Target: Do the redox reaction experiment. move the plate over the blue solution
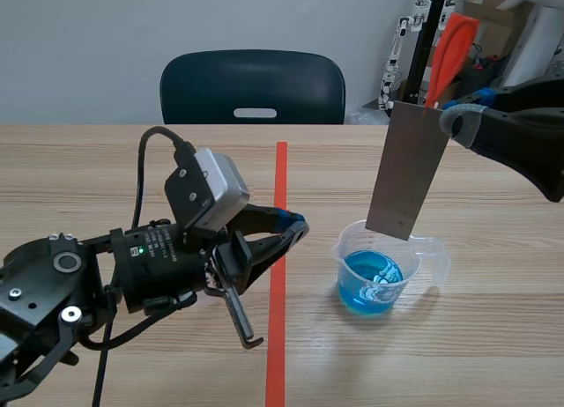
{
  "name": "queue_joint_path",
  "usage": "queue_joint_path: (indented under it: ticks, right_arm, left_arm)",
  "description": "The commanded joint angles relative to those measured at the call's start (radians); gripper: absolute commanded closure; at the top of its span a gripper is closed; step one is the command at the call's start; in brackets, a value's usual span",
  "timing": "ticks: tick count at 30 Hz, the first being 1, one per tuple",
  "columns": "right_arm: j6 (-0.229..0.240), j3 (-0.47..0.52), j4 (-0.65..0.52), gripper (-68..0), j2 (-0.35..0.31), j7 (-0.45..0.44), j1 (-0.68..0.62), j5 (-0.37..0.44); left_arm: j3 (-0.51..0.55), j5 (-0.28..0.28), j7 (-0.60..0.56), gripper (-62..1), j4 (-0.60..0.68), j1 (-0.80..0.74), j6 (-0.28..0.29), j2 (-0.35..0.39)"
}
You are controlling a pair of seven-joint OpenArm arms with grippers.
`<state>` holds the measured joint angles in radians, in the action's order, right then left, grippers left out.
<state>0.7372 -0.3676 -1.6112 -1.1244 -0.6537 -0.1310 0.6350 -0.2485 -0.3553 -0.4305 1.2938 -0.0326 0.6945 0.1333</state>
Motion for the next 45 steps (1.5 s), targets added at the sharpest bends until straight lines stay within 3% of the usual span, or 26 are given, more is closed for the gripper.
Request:
queue_joint_path:
  ticks: [1,45]
  right_arm:
    - [0.008,0.015,-0.016,-0.6,-0.011,-0.023,0.014,0.016]
    - [0.008,0.015,-0.016,-0.6,-0.011,-0.023,0.014,0.016]
  left_arm:
    - [-0.003,0.018,-0.008,-4.5,0.008,0.017,0.002,-0.005]
    - [-0.01,0.022,0.024,-4.5,0.008,0.019,0.002,-0.005]
